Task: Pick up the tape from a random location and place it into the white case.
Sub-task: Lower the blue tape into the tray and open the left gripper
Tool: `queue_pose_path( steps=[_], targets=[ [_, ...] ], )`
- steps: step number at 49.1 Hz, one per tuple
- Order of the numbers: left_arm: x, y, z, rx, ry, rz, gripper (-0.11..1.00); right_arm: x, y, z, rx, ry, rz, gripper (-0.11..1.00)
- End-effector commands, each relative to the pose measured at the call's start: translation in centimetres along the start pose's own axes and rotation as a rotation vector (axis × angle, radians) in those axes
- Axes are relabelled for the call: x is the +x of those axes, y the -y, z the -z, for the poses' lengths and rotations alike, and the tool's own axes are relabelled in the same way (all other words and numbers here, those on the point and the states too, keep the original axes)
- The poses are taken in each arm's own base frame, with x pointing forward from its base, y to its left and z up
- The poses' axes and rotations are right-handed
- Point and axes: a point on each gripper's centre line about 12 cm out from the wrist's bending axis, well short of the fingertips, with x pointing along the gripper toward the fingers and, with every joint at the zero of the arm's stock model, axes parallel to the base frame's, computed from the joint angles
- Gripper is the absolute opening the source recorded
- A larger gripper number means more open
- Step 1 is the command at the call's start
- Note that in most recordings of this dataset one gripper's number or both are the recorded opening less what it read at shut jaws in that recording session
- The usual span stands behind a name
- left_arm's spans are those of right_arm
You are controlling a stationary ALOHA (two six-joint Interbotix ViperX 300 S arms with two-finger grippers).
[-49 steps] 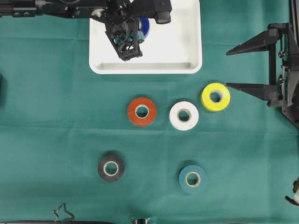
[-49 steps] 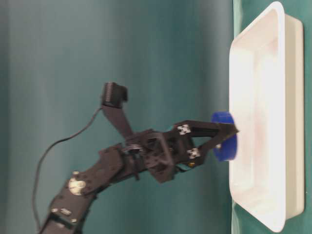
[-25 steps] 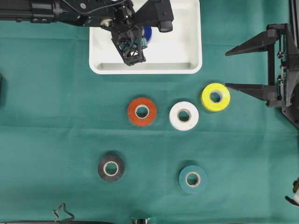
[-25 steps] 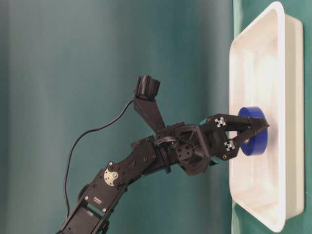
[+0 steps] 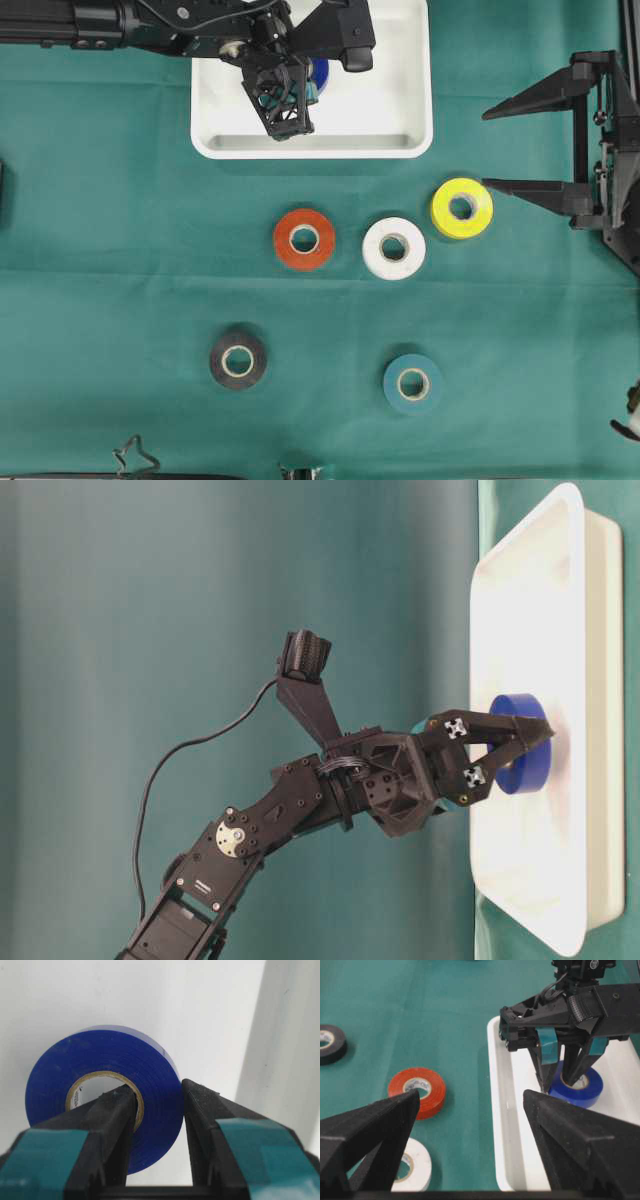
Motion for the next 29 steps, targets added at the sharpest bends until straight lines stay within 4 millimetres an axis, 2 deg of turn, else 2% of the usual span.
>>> queue_pose_path(
  steps=[1,6,15,19,22,29],
  targets=[
    [-1.35,-0.21,-1.34,-0.001,0.052,-0.005,0.24,0.02,-0.06,-1.16,0.0,0.029,-0.002,0.93],
    [-1.42,-0.22,-1.39,0.0,0.055,-0.005,0.28,0.04,-0.06,-1.19,-0.002,0.029,-0.001,0.93],
    [-1.52,-0.24,-1.58,0.002,0.067,-0.007,0.81,0.01,-0.06,-1.22,0.002,0.031,-0.002,0.93],
    [-1.52,-0.24,-1.58,0.004,0.067,-0.007,0.96,0.02,-0.03,-1.2,0.002,0.029,0.0,0.93],
    [-1.49,-0.23,-1.5,0.011,0.064,-0.007,1.0,0.02,-0.06,-1.2,0.0,0.029,-0.001,0.93],
    [-1.59,-0.24,-1.57,0.019,0.066,-0.007,0.99,0.02,-0.06,-1.2,0.0,0.029,-0.001,0.93]
  ],
)
